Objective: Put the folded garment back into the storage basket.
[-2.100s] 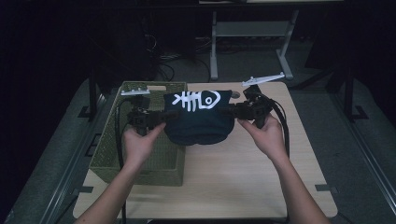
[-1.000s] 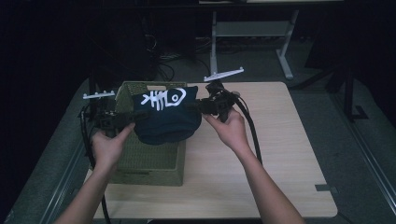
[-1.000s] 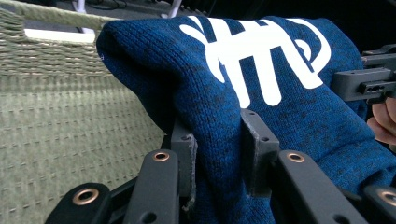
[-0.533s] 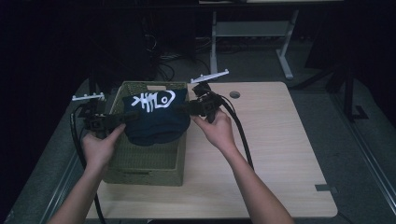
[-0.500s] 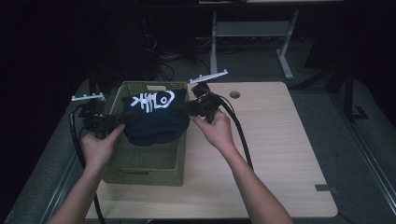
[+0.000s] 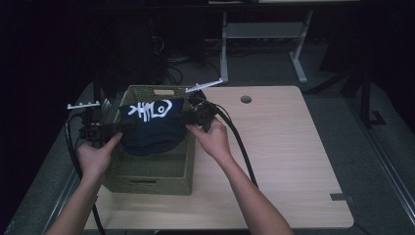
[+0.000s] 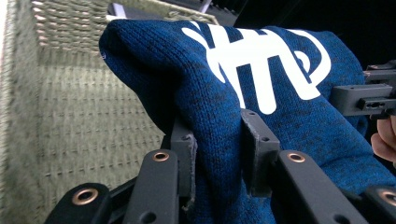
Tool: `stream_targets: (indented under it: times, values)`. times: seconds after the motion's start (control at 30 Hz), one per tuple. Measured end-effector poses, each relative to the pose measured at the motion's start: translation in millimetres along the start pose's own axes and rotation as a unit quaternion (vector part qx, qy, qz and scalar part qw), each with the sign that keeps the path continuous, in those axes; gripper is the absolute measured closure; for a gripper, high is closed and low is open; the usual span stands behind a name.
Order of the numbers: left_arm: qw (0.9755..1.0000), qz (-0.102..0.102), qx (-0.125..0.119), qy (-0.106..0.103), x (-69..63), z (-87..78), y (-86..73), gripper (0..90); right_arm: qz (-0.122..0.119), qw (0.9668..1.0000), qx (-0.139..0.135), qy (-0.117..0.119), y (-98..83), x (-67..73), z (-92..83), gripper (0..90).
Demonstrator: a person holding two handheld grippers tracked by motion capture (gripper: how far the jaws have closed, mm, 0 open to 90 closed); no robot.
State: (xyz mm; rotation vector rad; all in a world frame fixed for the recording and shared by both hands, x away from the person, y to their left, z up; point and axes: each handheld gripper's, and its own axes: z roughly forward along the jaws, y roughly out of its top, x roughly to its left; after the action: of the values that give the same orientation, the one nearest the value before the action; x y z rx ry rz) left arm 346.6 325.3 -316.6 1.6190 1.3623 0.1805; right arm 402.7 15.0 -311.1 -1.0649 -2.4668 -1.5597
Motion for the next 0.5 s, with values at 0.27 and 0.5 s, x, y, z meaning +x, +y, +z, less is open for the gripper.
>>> stream_targets:
  times: [0.27,0.5]
  values:
    - [0.9998,-0.012,0.012,0.005,9.7,0.2,-1.4,68.5,0.008,0.9999,0.007,0.0,-5.0,0.7,20.9,72.2]
    - [0.9994,-0.023,0.024,0.014,22.0,4.8,-1.6,68.5,0.016,0.9998,0.01,-0.001,-10.2,-0.6,33.5,72.0]
